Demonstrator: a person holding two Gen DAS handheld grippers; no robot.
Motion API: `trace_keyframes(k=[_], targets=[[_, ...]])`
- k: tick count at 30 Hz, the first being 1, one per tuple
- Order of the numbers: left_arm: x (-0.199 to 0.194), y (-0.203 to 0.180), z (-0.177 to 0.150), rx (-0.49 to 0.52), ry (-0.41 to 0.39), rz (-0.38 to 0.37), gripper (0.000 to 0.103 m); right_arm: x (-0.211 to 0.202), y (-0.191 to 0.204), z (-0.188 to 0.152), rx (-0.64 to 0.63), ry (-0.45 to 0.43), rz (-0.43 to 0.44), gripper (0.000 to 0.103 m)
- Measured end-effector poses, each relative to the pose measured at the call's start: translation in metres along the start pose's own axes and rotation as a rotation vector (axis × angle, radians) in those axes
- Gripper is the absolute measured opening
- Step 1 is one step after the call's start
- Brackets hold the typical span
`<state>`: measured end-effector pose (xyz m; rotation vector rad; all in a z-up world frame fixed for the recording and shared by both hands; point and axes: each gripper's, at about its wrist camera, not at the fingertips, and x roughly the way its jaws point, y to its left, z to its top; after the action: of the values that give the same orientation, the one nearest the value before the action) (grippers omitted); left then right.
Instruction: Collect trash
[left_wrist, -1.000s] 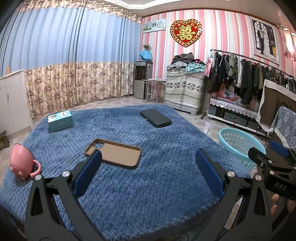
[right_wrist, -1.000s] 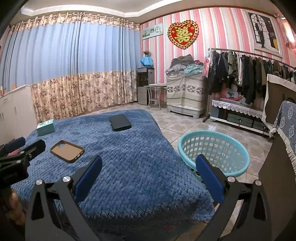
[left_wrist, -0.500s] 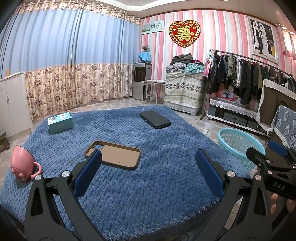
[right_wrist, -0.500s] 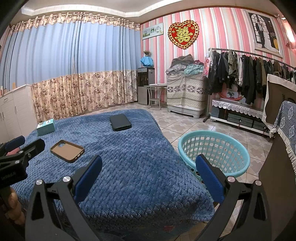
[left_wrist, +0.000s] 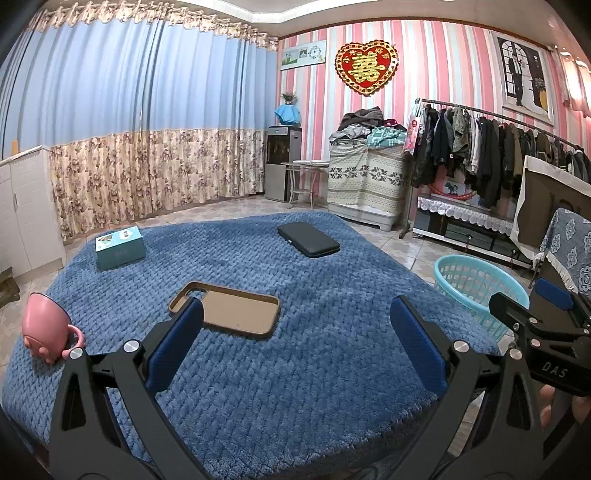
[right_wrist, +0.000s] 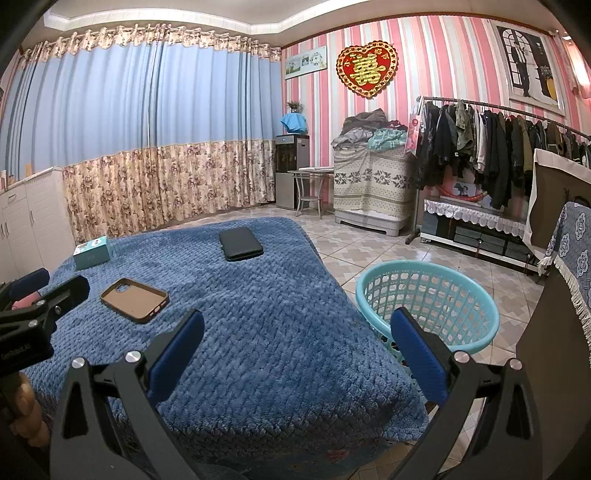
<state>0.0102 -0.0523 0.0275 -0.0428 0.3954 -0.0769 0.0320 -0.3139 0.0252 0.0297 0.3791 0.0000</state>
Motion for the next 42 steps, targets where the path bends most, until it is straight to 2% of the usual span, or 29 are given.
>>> trace_keyframes(k=[42], targets=[[-0.0007, 0.0, -0.0035, 0.003, -0.006, -0.002, 0.098, 0.0015, 0.0, -0.0023, -0.001, -0.001, 0.0, 0.099]])
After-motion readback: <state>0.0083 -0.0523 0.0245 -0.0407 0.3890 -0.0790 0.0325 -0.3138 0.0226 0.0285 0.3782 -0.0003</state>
